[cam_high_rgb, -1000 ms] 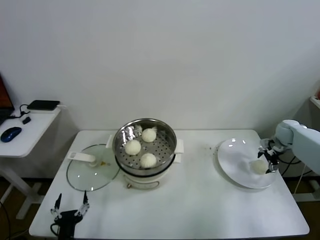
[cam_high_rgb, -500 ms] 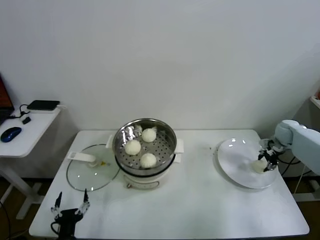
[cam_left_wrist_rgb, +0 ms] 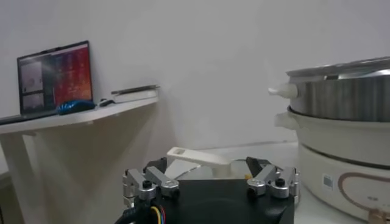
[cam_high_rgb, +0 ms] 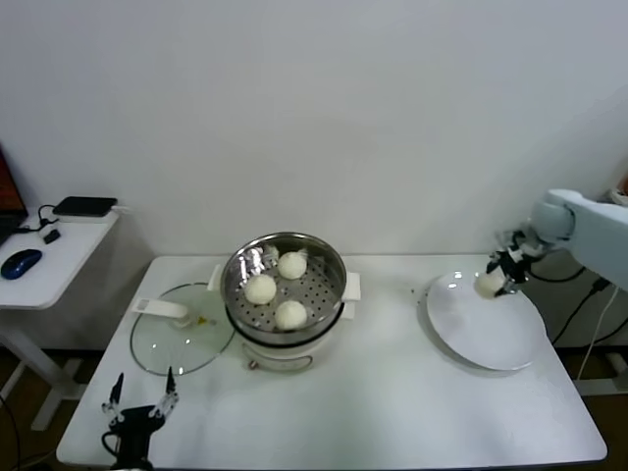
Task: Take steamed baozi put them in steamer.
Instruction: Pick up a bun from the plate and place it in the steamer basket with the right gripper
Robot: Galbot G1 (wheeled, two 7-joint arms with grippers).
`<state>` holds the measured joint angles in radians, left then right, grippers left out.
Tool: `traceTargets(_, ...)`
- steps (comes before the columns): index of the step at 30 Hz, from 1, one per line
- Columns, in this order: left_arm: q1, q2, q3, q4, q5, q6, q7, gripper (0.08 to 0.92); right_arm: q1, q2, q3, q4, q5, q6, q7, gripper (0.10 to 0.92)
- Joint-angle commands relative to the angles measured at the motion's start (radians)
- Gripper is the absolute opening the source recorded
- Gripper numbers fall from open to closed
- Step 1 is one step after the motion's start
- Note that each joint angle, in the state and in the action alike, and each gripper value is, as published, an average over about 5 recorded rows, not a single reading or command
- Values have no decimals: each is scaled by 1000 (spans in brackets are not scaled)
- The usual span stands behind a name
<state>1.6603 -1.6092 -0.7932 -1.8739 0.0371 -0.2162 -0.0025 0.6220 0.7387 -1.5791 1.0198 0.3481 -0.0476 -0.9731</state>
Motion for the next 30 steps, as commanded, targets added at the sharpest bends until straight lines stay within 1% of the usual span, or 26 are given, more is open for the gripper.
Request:
traceTargets(1, -5, -15, 4, -4, -2, 8, -3, 823, 372, 68, -214, 372, 441, -262, 128, 611)
traceTargets(6, -5, -11, 5, -4, -3, 11, -5, 823, 386, 136, -130, 446, 542, -336, 173, 611)
traceTargets(12, -3, -10, 4, -5, -3, 13, -5, 823, 355, 239, -48, 433, 612, -376, 177, 611)
traceTargets(17, 0, -10, 0, -4, -4, 15, -4, 823, 294, 333, -13, 363, 633, -387, 162, 611)
traceTargets(23, 1, -10, -3, 0, -4, 16, -2, 823, 215, 455, -17, 253, 599, -364, 115, 611)
traceTargets(30, 0, -8, -4, 8, -5, 18, 2, 823, 143, 562, 7, 160, 576, -371, 114, 611)
